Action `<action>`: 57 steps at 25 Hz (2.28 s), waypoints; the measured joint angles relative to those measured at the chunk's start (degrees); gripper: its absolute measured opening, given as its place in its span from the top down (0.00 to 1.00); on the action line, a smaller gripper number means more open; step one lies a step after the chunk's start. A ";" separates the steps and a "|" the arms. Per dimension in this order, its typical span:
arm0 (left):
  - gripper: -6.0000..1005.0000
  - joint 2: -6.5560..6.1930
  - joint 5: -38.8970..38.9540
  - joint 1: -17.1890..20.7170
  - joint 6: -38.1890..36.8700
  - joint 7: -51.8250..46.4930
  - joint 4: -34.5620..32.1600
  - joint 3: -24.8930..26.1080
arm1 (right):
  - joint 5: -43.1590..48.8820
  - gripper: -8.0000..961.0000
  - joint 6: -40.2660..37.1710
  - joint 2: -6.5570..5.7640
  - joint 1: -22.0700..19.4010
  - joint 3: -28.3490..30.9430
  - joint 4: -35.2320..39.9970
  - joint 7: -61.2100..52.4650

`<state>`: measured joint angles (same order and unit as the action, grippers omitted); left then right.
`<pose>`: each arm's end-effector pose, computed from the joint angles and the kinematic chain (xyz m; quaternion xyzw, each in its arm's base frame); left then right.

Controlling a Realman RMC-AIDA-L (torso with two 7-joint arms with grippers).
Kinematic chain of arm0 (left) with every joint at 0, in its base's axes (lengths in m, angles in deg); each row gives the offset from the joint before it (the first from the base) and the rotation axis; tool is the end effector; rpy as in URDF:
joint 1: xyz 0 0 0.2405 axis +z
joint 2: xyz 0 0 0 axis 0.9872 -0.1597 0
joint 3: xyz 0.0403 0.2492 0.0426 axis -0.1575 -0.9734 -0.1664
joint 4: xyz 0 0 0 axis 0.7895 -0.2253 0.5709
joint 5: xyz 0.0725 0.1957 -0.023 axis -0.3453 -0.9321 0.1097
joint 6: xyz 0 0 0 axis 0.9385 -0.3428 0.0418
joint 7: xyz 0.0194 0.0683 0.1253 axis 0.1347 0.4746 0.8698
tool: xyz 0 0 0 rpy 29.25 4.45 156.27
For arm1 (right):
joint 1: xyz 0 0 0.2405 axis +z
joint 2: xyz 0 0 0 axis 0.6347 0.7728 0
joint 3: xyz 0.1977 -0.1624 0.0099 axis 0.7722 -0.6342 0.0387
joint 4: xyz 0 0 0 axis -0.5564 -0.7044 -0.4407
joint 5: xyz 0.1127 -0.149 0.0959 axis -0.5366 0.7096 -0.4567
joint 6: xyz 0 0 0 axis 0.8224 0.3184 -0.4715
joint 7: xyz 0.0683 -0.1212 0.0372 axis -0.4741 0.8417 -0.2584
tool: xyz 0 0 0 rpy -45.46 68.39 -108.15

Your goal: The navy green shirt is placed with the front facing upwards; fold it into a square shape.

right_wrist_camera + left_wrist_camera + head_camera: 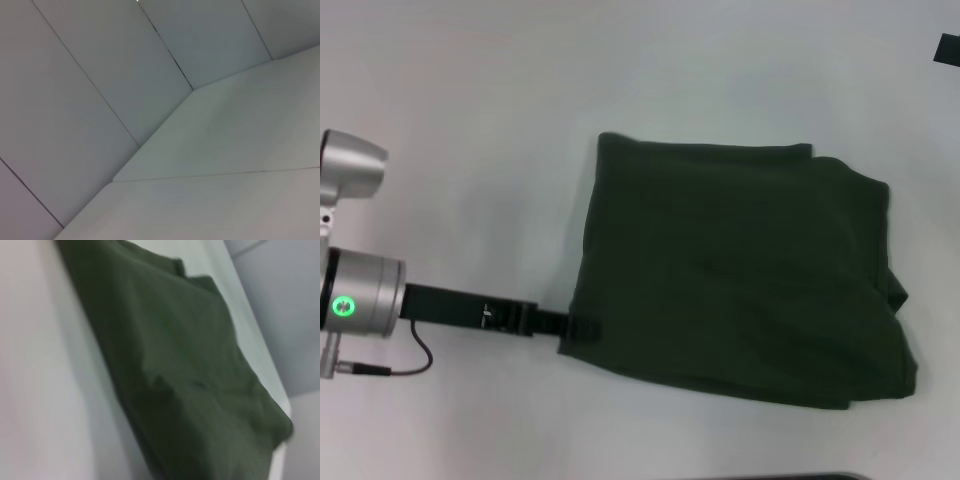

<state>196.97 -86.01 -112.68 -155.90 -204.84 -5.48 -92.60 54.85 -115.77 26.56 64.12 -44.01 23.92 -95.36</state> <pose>-0.2801 0.2810 -0.0552 0.8251 0.5487 0.1031 0.0862 0.3042 0.3073 0.1234 -0.8258 0.4143 0.3232 0.2049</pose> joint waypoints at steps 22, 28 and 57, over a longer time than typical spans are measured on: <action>0.10 -1.35 -1.39 1.02 3.22 -1.25 -1.10 6.52 | -0.26 0.06 0.47 -0.09 -0.22 0.03 0.00 0.07; 0.08 -0.09 -0.91 2.48 3.90 1.01 -6.77 13.58 | -0.27 0.06 0.48 -0.05 -0.25 0.00 0.00 0.50; 0.10 4.16 1.86 3.37 -13.25 30.59 -8.24 20.22 | 3.10 0.06 6.13 3.10 1.21 -13.35 -20.21 29.14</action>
<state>201.14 -84.14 -109.32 -169.15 -174.25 -13.72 -72.37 57.95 -109.64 29.67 65.33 -57.36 3.72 -66.22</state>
